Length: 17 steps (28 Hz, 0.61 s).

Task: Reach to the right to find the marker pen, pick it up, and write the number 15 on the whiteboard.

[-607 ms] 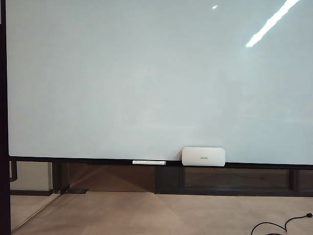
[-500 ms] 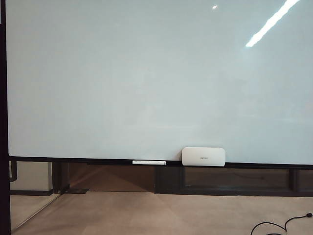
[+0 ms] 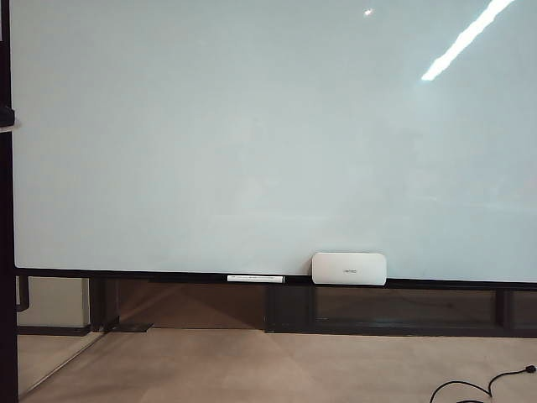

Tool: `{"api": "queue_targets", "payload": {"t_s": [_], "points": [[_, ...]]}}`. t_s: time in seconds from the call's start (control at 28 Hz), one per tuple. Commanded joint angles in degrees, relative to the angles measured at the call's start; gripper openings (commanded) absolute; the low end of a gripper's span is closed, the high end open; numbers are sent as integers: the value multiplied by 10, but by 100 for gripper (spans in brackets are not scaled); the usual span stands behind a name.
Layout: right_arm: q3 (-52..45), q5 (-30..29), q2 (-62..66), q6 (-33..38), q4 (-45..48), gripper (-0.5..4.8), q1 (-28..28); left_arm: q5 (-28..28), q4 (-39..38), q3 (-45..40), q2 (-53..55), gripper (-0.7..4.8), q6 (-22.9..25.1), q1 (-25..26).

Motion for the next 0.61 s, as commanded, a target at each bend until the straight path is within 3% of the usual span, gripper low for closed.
{"api": "queue_targets", "payload": {"t_s": [0.04,0.11,0.25,0.39,0.61], "points": [[19,35,1,-5,15,40,0,25,8,1,0,-5,3,1],[27,62,1,9,18,40,0,40,8,1,0,-5,3,1],[50,61,10,2,5,40,0,60,6,1,0,-5,2,1],[102,61,44,-25,-19,41,1,67,7,1,0,-5,3,1],[170,60,136,-90,21,40,3,59,6,1,0,-5,15,1]]}}
